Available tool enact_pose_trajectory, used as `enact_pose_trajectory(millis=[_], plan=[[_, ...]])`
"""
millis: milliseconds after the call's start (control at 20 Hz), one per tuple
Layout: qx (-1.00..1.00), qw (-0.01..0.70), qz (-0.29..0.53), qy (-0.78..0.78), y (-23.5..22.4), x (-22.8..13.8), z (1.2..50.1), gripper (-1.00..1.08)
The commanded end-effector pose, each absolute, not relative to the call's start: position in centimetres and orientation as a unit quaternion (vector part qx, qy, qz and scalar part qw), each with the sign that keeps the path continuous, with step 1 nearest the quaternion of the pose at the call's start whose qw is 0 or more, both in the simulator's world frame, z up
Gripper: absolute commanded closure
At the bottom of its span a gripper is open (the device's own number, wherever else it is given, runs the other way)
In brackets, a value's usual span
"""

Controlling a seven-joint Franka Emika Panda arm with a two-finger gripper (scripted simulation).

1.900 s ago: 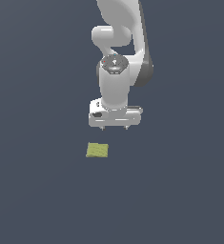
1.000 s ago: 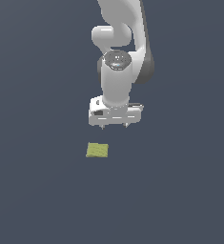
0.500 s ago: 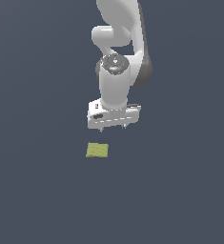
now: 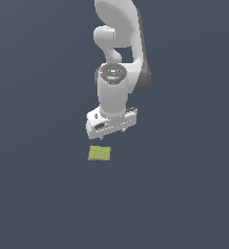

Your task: Pick up the object and move it to a goal position.

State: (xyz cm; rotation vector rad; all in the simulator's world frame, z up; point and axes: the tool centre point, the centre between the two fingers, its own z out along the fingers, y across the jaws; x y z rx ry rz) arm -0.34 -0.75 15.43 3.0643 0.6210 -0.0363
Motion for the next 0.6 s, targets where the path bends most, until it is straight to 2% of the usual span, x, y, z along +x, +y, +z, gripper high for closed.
enact_pose_trajectory(millis=[0,550], plan=[[0.973,0.008,-0.012,0.23,-1.2,-0.2,14.9,-0.92],[0.932,0.007,-0.012,0.363,-2.9,0.5,12.5,-0.92]])
